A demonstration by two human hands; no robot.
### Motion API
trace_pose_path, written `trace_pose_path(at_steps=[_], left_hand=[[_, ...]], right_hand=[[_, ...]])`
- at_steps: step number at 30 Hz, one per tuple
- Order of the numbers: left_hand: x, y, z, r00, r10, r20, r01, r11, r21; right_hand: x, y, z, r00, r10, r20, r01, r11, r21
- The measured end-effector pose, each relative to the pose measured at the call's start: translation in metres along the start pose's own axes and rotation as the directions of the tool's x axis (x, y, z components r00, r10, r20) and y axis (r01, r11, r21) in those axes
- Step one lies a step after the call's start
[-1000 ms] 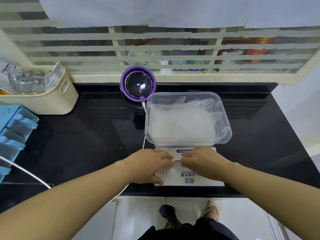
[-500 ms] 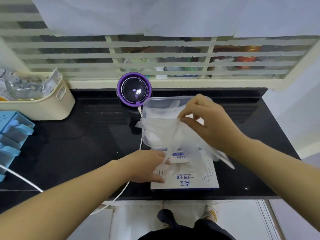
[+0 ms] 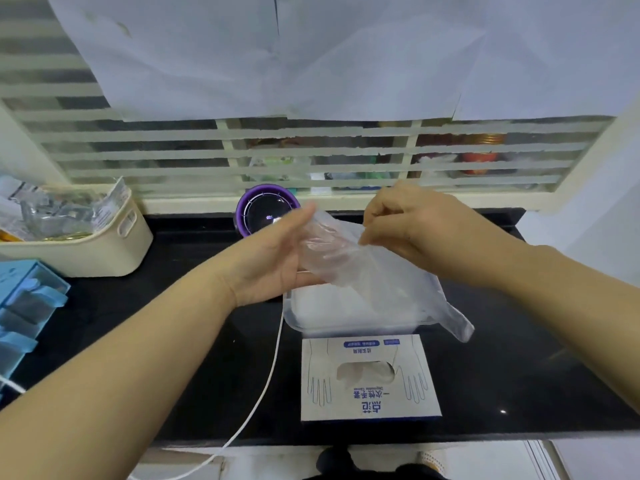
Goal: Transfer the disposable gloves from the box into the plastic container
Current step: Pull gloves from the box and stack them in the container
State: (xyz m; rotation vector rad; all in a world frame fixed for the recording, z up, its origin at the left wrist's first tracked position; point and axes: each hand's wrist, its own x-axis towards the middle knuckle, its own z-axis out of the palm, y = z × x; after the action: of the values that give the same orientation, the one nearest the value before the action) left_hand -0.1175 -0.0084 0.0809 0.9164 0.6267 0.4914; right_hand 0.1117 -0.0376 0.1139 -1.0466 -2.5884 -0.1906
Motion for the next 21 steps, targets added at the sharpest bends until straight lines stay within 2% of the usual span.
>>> trace_pose_path(at_steps=[2, 4, 7, 9, 11, 13, 16, 18, 21], left_hand=[[0.016, 0.005, 0.008, 0.995, 0.064, -0.079, -0.045, 0.976, 0.215], [0.032, 0.008, 0.013, 0.981, 0.130, -0.146, -0.076, 0.941, 0.330], [0.050, 0.004, 0.015, 0.892, 0.252, -0.375, -0.097, 0.917, 0.386], [0.060, -0.006, 0.010, 0.842, 0.300, -0.447, -0.107, 0.907, 0.408], [0.068, -0.016, 0.005, 0.831, 0.301, -0.468, -0.112, 0.914, 0.389], [0.074, -0.024, 0.001, 0.818, 0.292, -0.495, -0.108, 0.924, 0.367], [0.080, -0.037, -0.005, 0.768, 0.257, -0.587, -0.082, 0.948, 0.308], [0.084, -0.046, -0.006, 0.758, 0.207, -0.619, -0.061, 0.967, 0.249], [0.086, -0.059, -0.007, 0.690, 0.083, -0.719, -0.092, 0.995, 0.027]], right_hand=[[0.001, 0.005, 0.001, 1.000, -0.015, 0.025, 0.016, 1.000, -0.011], [0.004, 0.014, -0.001, 0.997, 0.025, 0.073, -0.021, 0.998, -0.056], [0.006, 0.018, -0.010, 0.945, 0.258, 0.199, -0.191, 0.933, -0.304], [0.009, 0.009, -0.016, 0.893, 0.367, 0.260, -0.275, 0.903, -0.331], [0.015, -0.008, -0.013, 0.905, 0.343, 0.251, -0.269, 0.919, -0.287], [0.018, -0.014, 0.007, 0.880, 0.332, 0.340, -0.227, 0.922, -0.314], [0.014, -0.004, 0.044, 0.721, 0.451, 0.526, -0.278, 0.884, -0.376], [0.012, 0.007, 0.062, 0.625, 0.495, 0.604, -0.288, 0.865, -0.411], [0.015, 0.014, 0.081, 0.606, 0.493, 0.625, -0.219, 0.858, -0.464]])
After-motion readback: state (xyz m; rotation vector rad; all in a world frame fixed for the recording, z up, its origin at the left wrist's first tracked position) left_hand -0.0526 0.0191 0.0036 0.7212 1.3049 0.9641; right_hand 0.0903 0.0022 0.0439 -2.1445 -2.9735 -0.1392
